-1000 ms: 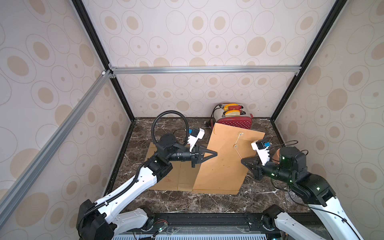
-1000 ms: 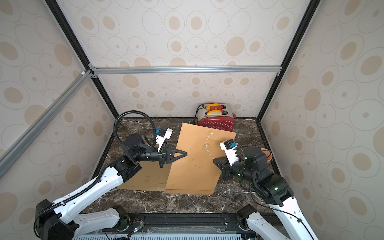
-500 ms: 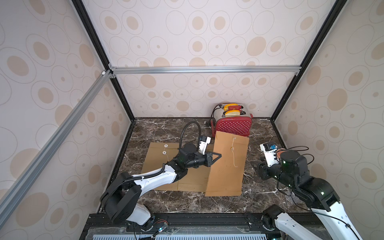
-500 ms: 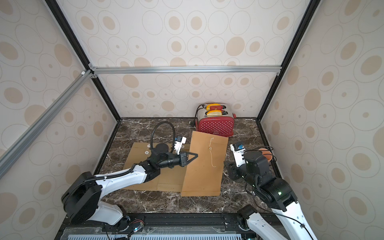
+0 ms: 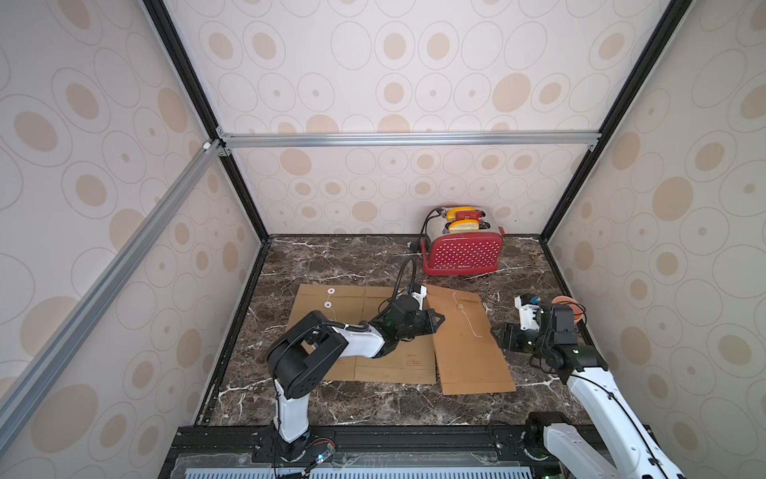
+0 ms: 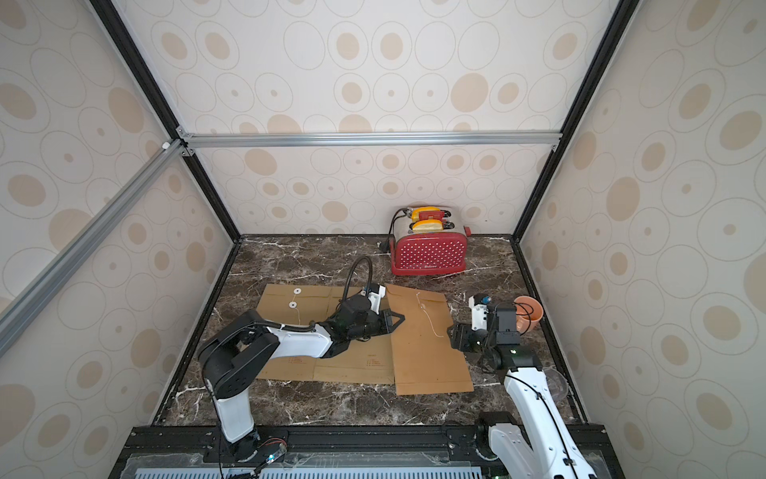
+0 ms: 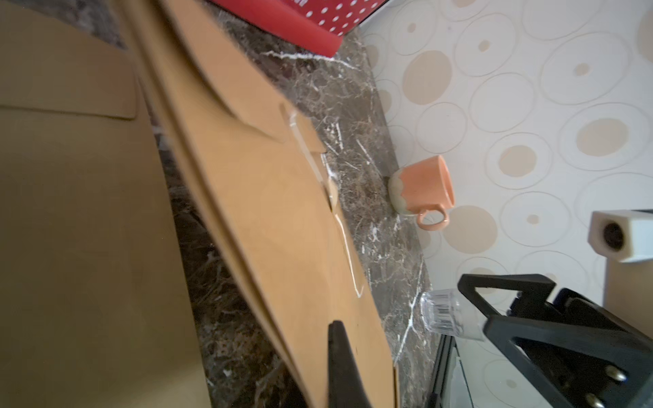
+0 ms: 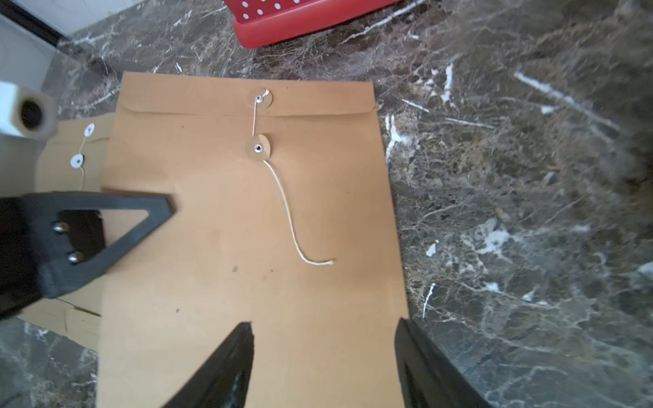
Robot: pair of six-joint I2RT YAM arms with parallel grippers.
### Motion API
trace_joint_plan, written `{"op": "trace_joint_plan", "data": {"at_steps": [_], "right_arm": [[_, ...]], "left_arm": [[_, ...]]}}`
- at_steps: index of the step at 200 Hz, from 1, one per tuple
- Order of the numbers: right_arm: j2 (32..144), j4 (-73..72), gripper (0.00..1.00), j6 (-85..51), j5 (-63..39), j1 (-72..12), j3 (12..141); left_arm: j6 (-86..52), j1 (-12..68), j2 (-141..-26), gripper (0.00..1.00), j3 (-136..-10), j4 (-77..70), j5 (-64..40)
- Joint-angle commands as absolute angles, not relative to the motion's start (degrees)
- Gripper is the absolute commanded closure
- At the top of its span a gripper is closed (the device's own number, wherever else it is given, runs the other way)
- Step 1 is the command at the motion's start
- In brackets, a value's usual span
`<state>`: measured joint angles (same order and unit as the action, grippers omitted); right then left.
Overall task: Close the mouth of the file bag
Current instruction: Place the file bag at the center of the board.
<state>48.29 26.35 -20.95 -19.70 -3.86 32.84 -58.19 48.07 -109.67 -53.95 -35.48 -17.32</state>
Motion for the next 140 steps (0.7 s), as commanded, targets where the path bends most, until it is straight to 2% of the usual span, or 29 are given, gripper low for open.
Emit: {"op": "trace_joint_plan", "data": {"at_steps": [1, 18, 24, 28, 37, 74, 116, 140], "right_arm": [[48.68, 19.0, 0.33, -23.33, -28.39, -1.44, 31.31], [49.46, 18.94, 0.33, -22.23, -28.25, -0.81, 30.41], [49.57, 18.92, 0.32, -21.99, -28.21, -0.78, 30.24], [49.64, 18.79, 0.32, -21.81, -28.15, -0.77, 30.06], [49.76, 18.17, 0.32, -21.59, -27.91, -0.66, 29.69], [51.42, 17.35, 0.32, -21.55, -29.47, -0.01, 29.88], [49.96, 17.75, 0.3, -21.2, -27.96, 0.4, 29.52], [49.18, 18.28, 0.27, -21.28, -27.09, 0.54, 30.61]], "left_arm": [[-60.34, 49.74, -113.07, 1.0, -58.35, -37.14, -14.82], [-59.75, 50.08, -116.17, 1.0, -62.05, -34.01, -16.09], [-59.45, 50.1, -117.03, 0.97, -63.39, -32.46, -16.56], [-59.19, 50.18, -117.55, 0.93, -64.32, -31.18, -16.82], [-58.49, 50.2, -118.76, 0.77, -66.54, -28.45, -17.52], [-56.21, 50.25, -119.58, 0.5, -70.8, -22.04, -15.88], [-54.56, 50.19, -116.48, 0.45, -70.81, -14.66, -11.87], [-51.34, 50.19, -112.33, 0.21, -70.26, -12.03, -9.97]]}}
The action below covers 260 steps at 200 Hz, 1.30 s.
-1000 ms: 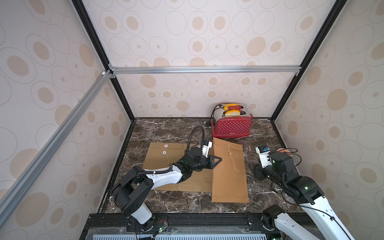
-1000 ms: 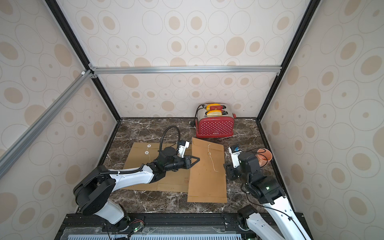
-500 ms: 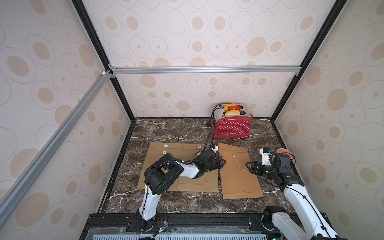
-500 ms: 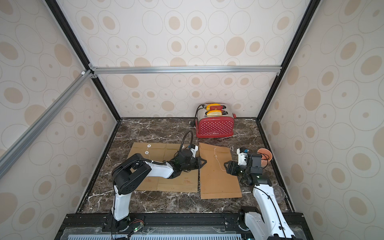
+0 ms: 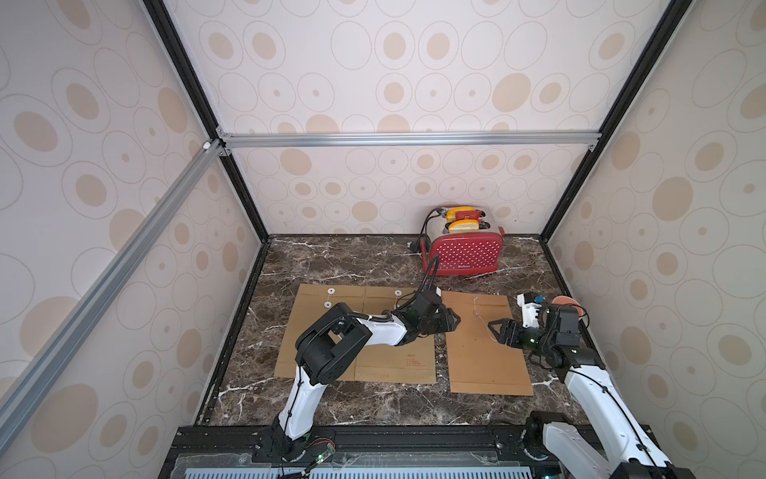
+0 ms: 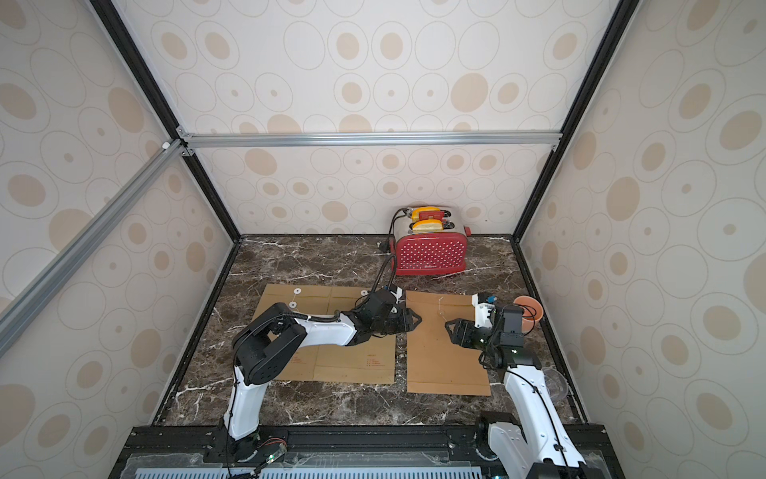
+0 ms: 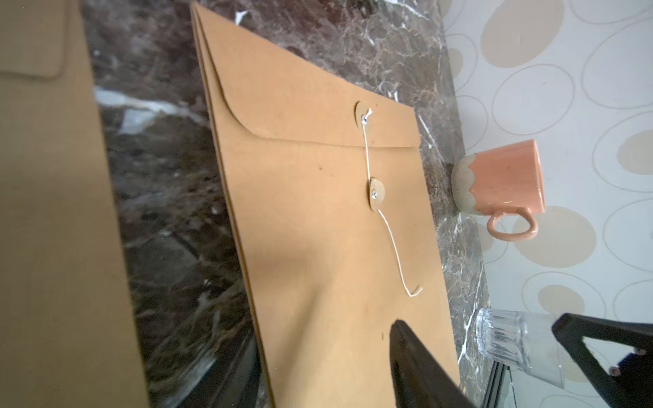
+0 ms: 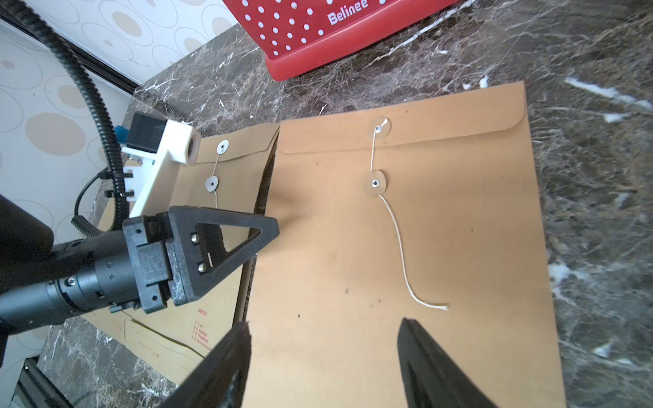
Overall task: Close the mouth of the file bag
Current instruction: Place the file bag at the center of the board, then reset both arms
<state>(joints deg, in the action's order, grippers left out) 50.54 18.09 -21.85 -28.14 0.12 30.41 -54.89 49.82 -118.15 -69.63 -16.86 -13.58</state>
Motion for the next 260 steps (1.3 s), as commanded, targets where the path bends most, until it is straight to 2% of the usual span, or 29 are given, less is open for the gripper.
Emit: {"op": "trace_joint_plan", "data": {"at_steps": [1, 12, 16, 19, 48, 58, 74, 82, 87, 100, 118, 150, 182, 196, 203, 212, 220, 244, 260], "right_arm": [[49.16, 18.32, 0.27, -21.32, -27.04, 0.53, 30.73], [48.76, 18.84, 0.22, -20.99, -25.78, 0.58, 31.82], [48.78, 19.24, 0.2, -20.62, -25.17, 0.59, 32.39], [48.76, 19.7, 0.19, -20.43, -24.54, 0.57, 32.97], [48.76, 23.71, 0.09, -17.01, -17.99, 0.57, 39.8], [47.73, 20.27, 0.09, -17.92, -15.7, 0.56, 39.88], [45.95, 10.4, 0.08, -15.41, -13.65, 0.57, 37.29], [45.48, 4.92, 0.0, -14.21, -11.11, 0.57, 34.73], [45.65, 1.41, 0.0, -14.76, -8.85, 0.58, 32.84], [48.53, -6.61, 0.0, -13.23, -4.46, 0.71, 29.34], [55.8, -10.0, 0.0, -6.0, -2.32, 0.54, 29.16], [65.71, -28.74, 0.01, -1.45, 4.08, 0.46, 21.72], [76.87, -40.37, 0.0, -2.54, 3.66, 0.45, 20.66], [77.51, -37.33, 0.01, -0.59, 3.11, 0.45, 22.82], [78.39, -40.08, 0.01, -0.15, 3.39, 0.58, 22.37], [79.88, -42.16, 0.01, -0.34, 3.33, 0.8, 21.89], [81.83, -43.18, 0.0, -0.52, 3.42, 0.8, 22.14], [88.99, -52.69, 0.0, -0.24, 3.99, 0.53, 21.32], [87.55, -45.94, 0.0, -0.2, 5.37, -0.07, 23.25]], "left_arm": [[-51.2, 50.19, -112.06, 0.2, -70.24, -11.91, -9.86], [-49.0, 50.18, -108.55, 0.11, -70.05, -9.19, -8.02], [-48.04, 50.19, -107.19, 0.03, -70.08, -7.95, -7.3], [-47.24, 50.19, -106.12, 0.01, -70.21, -6.86, -6.83], [-36.34, 50.19, -93.09, 0.01, -68.05, 0.17, -0.05], [-30.11, 50.18, -87.49, 0.01, -66.09, 1.84, 4.09], [-17.92, 50.09, -78.21, 0.01, -60.91, 2.5, 17.5], [-10.67, 49.46, -73.61, 0.01, -56.34, -0.5, 23.17], [-7.0, 48.87, -70.6, 0.01, -53.72, -2.0, 26.42], [0.31, 46.06, -64.38, 0.01, -47.49, -4.52, 35.61], [3.28, 37.49, -59.05, 0.01, -41.15, -4.36, 38.73], [3.05, 25.79, -58.91, 0.01, -27.84, -17.85, 34.71], [2.7, 17.97, -69.6, 0.01, -24.99, -30.64, 33.85], [0.79, 12.93, -74.42, 0.01, -25.0, -34.47, 27.41], [-0.16, 10.88, -76.75, 0.01, -26.27, -32.3, 25.52], [-0.57, 8.38, -80.14, 0.01, -26.0, -36.88, 23.52], [-0.09, 7.68, -79.84, 0.01, -27.74, -32.49, 21.59], [1.22, 3.75, -83.1, 0.01, -25.84, -41.04, 14.73], [-1.65, -0.29, -88.75, 0.01, -24.59, -48.21, 8.87]]}}
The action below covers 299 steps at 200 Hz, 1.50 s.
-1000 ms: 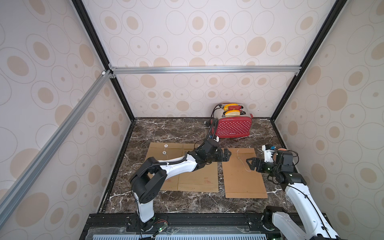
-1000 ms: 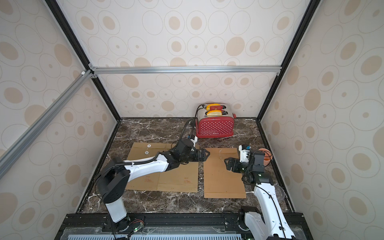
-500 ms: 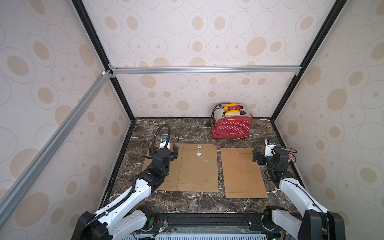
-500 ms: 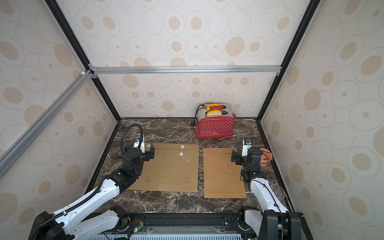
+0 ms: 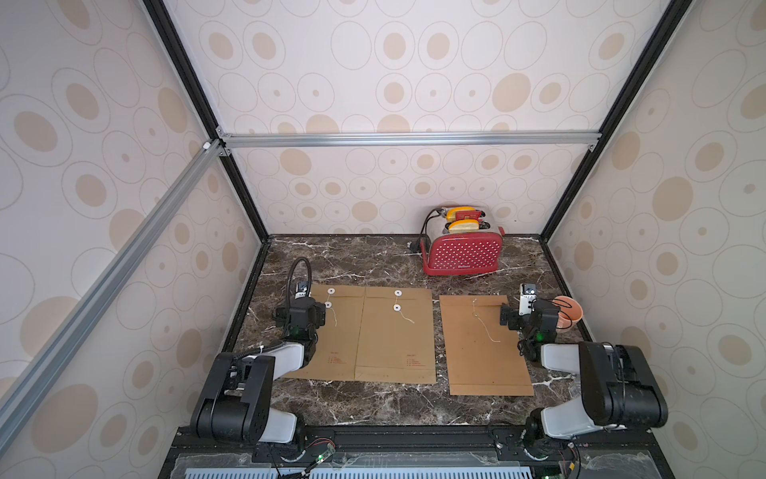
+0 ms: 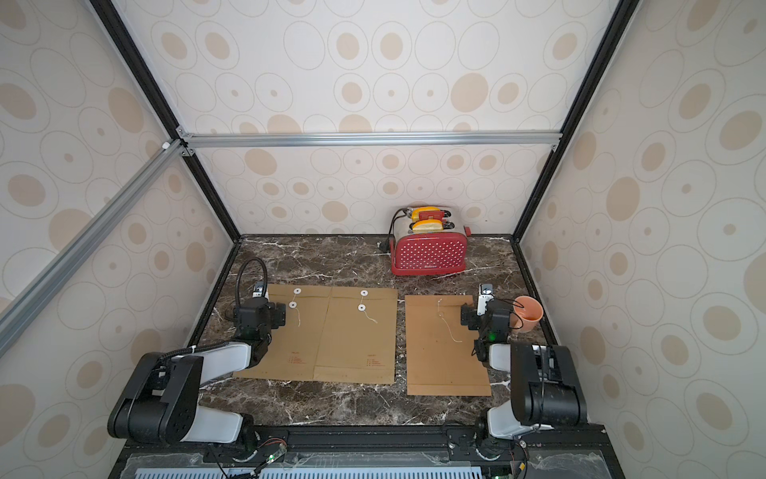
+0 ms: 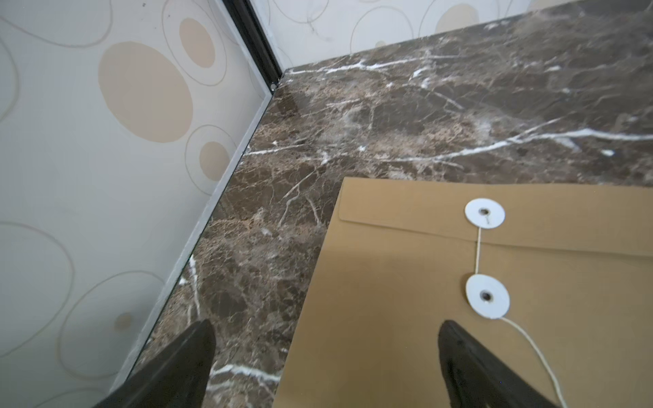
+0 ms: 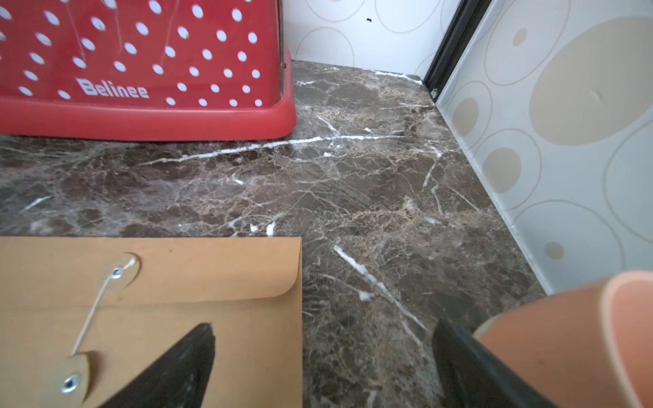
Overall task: Close the mouth of the file bag
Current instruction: Reset both arms
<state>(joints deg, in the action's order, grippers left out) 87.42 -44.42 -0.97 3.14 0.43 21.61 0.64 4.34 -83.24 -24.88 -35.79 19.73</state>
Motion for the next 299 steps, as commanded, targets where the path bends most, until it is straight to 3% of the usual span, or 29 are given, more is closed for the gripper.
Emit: {"op": "trace_joint_plan", "data": {"at_steps": [1, 228, 255, 275, 299], "right_arm": [[87.68, -46.39, 0.0, -0.1, 5.46, -0.08, 23.14], [87.68, -45.53, 0.0, 2.4, 3.81, -1.34, 23.84], [76.0, -43.22, 0.0, 5.58, -3.27, -1.62, 19.66], [72.21, -47.47, 0.0, 3.92, -0.52, -1.65, 15.16], [78.59, -50.7, 0.0, 3.59, 0.6, -1.62, 16.47]], "left_arm": [[-1.79, -0.5, -89.02, 0.01, -24.55, -48.85, 8.52], [-2.11, -1.32, -88.11, 0.01, -24.7, -47.13, 7.21], [-2.11, -1.32, -88.23, 0.01, -24.7, -47.14, 7.21], [-2.04, -1.37, -88.2, 0.01, -24.67, -47.21, 7.2], [-2.1, -1.3, -88.09, 0.01, -24.69, -47.15, 7.23]]}}
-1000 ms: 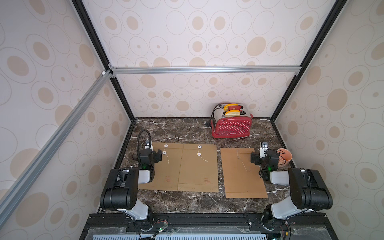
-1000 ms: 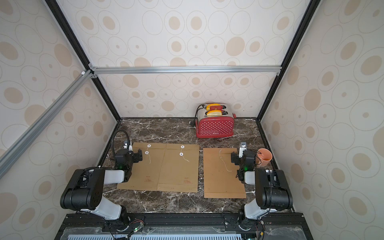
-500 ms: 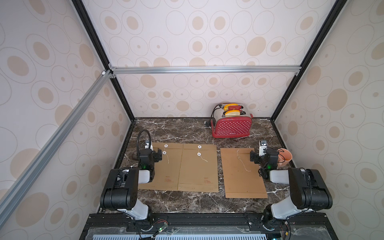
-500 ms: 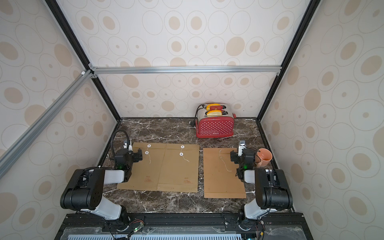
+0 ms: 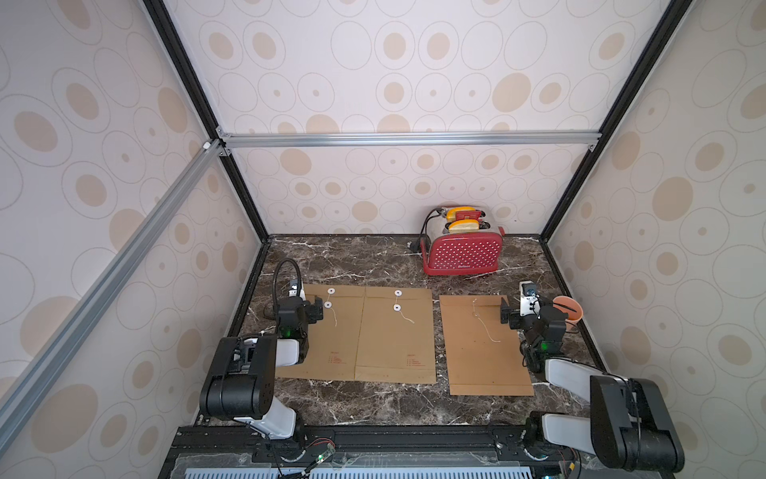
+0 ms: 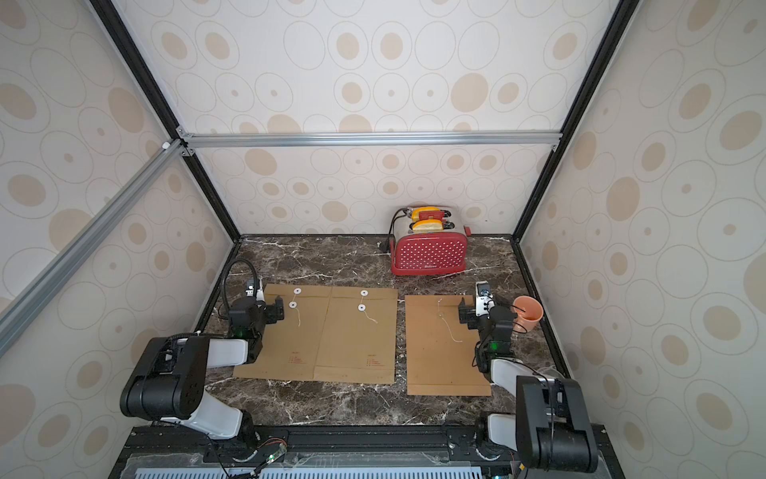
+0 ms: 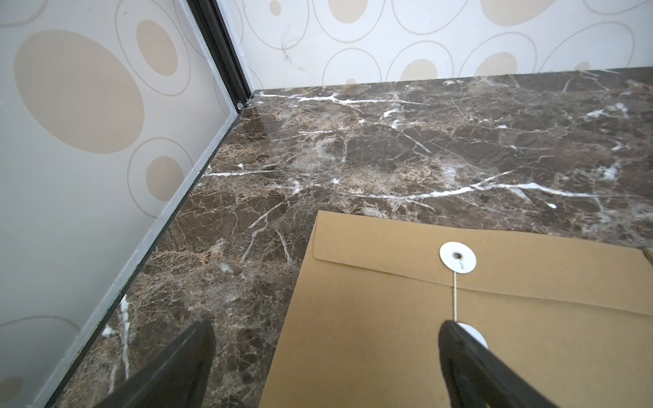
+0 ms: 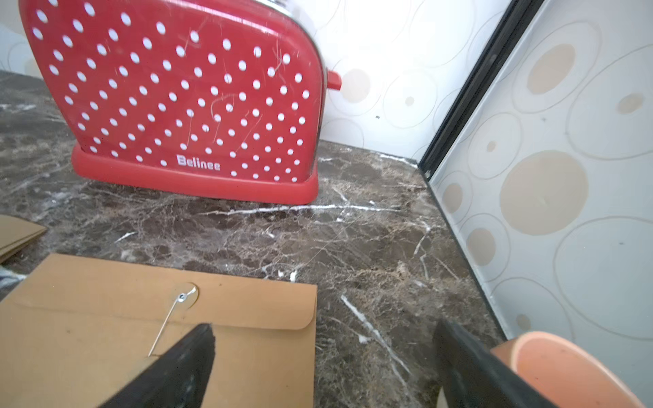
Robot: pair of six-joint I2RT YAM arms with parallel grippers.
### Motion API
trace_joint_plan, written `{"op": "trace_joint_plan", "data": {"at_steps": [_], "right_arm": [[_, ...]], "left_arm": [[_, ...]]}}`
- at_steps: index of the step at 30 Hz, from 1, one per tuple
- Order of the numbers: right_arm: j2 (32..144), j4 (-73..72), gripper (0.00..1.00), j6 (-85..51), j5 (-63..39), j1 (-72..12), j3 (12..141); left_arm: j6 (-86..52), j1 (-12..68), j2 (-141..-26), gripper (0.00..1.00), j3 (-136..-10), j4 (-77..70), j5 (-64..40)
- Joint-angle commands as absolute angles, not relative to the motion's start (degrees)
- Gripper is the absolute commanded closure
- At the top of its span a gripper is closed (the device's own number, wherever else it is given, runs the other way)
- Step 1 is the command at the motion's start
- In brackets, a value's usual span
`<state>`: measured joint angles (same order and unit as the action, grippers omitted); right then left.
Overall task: Close the mouth of the file bag
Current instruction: Reset both arms
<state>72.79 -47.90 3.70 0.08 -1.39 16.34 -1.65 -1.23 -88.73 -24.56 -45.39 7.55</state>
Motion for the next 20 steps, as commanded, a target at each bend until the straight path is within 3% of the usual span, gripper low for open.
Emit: {"op": "trace_joint_plan", "data": {"at_steps": [1, 7, 9, 10, 20], "right_arm": [[78.89, -50.84, 0.0, 3.64, 0.57, -1.65, 16.58], [90.23, -50.43, 0.0, 2.34, 5.35, -1.61, 23.66], [87.9, -43.24, 0.01, 1.23, 6.3, -1.46, 24.66], [89.26, -48.54, 0.01, 1.63, 7.02, -1.61, 23.39], [87.75, -44.98, 0.01, 1.33, 6.95, -1.68, 24.04]], "left_arm": [[-2.1, -1.31, -88.12, 0.01, -24.69, -47.17, 7.26], [-2.03, -1.31, -88.14, 0.01, -24.65, -47.17, 7.22], [-1.99, -1.27, -88.16, 0.01, -24.73, -47.02, 7.22], [-2.05, -1.21, -88.23, 0.01, -24.63, -47.26, 7.19], [-2.02, -1.22, -87.98, 0.01, -24.57, -47.22, 7.13]]}}
